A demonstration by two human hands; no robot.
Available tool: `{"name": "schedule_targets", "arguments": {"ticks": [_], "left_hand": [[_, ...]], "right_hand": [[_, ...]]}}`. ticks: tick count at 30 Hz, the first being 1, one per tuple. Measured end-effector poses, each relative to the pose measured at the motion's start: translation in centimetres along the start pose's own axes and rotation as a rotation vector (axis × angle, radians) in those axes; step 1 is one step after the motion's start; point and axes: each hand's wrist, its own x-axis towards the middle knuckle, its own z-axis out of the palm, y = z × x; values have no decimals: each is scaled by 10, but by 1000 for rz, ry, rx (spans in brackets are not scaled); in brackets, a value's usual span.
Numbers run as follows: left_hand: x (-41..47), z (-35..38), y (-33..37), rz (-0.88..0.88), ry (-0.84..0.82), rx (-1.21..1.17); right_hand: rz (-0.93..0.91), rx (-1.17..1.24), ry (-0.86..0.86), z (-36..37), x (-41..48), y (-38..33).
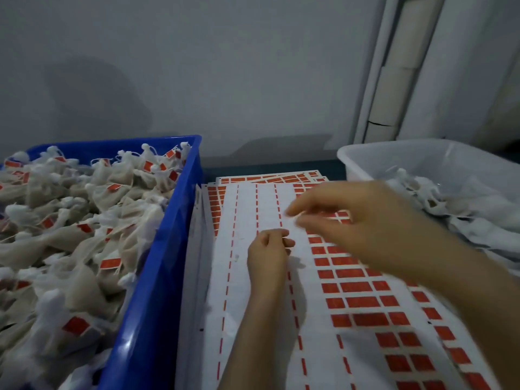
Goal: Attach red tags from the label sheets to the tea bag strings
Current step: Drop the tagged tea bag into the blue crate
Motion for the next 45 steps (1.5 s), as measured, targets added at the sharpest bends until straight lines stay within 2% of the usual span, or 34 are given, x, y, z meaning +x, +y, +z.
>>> {"name": "schedule_targets", "arguments": {"ticks": [1,3,6,8,13,15,16,19,21,25,29,31,35,39,45], "left_hand": [[-1,3,-3,48,-25,-5],[-5,7,-8,105,-99,84],[-11,13,-13,109,-230,213],[-12,13,-15,73,-260,198],[-12,13,-15,120,-174,310],[-12,13,-15,124,-161,329],[-12,14,-15,130,-156,334],[-12,14,-16,169,-134,381],[-12,13,-16,196,-126,403],[-11,14,-16,216,-117,420],[-11,14,-15,238,-102,447],[-11,14,-15,239,-97,457],[-11,14,-14,240,-96,477],[-12,14,-12,240,-121,481],[-13,14,-13,230,-186,512]], "right_hand": [[104,-92,46,-20,-5,20],[390,-258,26,-50,-19,64],[749,-419,-195,-77,-44,129],[825,-442,-283,-92,-58,157],[884,-522,-510,-98,-87,184],[899,-510,-550,-93,-92,189],[900,-490,-520,-90,-94,192],[910,-406,-268,-86,-97,200],[893,-444,-196,-88,-97,202],[878,-466,-175,-90,-98,204],[954,-540,-334,-87,-106,201],[955,-568,-316,-87,-107,200],[893,-564,-75,-92,-104,200],[854,-462,90,-100,-98,190],[677,-399,370,-109,-86,158]]}}
